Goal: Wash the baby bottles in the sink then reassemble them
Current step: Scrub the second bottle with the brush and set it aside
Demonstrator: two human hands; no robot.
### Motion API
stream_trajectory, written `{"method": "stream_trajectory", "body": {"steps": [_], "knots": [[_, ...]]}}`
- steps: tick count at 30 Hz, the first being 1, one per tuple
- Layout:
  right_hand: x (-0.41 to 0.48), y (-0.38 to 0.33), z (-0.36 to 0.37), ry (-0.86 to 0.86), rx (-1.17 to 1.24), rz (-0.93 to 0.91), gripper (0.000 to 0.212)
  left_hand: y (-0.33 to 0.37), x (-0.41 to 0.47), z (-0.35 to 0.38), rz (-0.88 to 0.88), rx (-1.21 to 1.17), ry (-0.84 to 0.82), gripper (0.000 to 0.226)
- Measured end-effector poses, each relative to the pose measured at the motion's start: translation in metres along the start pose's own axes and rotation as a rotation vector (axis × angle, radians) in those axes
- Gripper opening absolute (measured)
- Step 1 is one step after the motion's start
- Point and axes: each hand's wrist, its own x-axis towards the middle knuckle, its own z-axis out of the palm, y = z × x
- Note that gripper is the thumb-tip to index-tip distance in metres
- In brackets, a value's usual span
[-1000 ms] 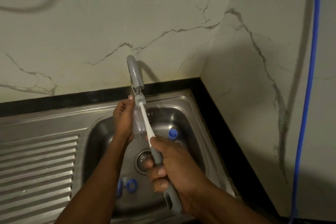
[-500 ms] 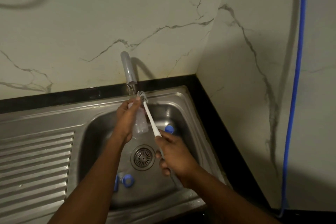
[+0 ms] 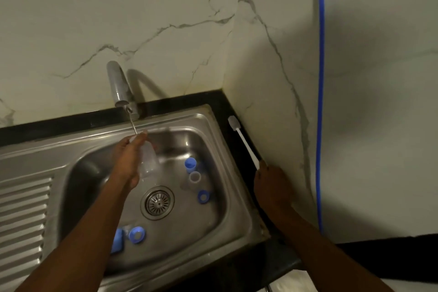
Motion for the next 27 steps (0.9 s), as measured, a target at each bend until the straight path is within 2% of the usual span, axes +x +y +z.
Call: {"method": "stream_trajectory", "body": {"steps": [6,9,11,13,15,17,19,21,24,25,27], "knots": [[0.001,0.004,0.025,0.031,-0.035,-0.004,0.058,-0.002,0.005,-0.005,-0.068,-0.143,0.020,0.021],[-0.005,0.003,0.025,0.029,-0.002,-0.027,0.062,0.005,0.001,-0.001,-0.201,-0.180,-0.048,0.018],[-0.012,-0.004,0.019,0.062,0.065,-0.055,0.066,0.005,0.000,0.004,-0.171,-0.179,-0.083,0.015],[-0.019,-0.021,0.012,0.185,0.127,-0.178,0.066,0.002,-0.001,0.006,-0.051,-0.095,-0.070,0.015],[-0.027,-0.047,0.001,0.256,0.210,-0.359,0.057,0.000,-0.003,0.006,-0.035,-0.156,-0.051,0.027],[-0.034,-0.085,-0.014,0.114,0.405,-0.521,0.048,0.002,-0.003,0.005,-0.089,-0.277,-0.034,0.028],[-0.033,-0.128,-0.020,-0.061,0.458,-0.592,0.056,0.008,0.000,0.002,-0.192,-0.340,-0.024,0.023],[-0.024,-0.168,-0.013,-0.165,0.436,-0.596,0.069,0.017,0.002,0.000,-0.283,-0.389,-0.043,0.029],[-0.013,-0.215,-0.008,-0.285,0.538,-0.531,0.079,0.029,0.002,0.000,-0.336,-0.403,-0.067,0.036],[-0.009,-0.225,-0.008,-0.309,0.534,-0.517,0.078,0.030,0.004,-0.003,-0.331,-0.382,-0.045,0.036],[-0.004,-0.236,-0.016,-0.345,0.567,-0.499,0.062,0.029,0.007,-0.011,-0.318,-0.355,-0.013,0.036]]}}
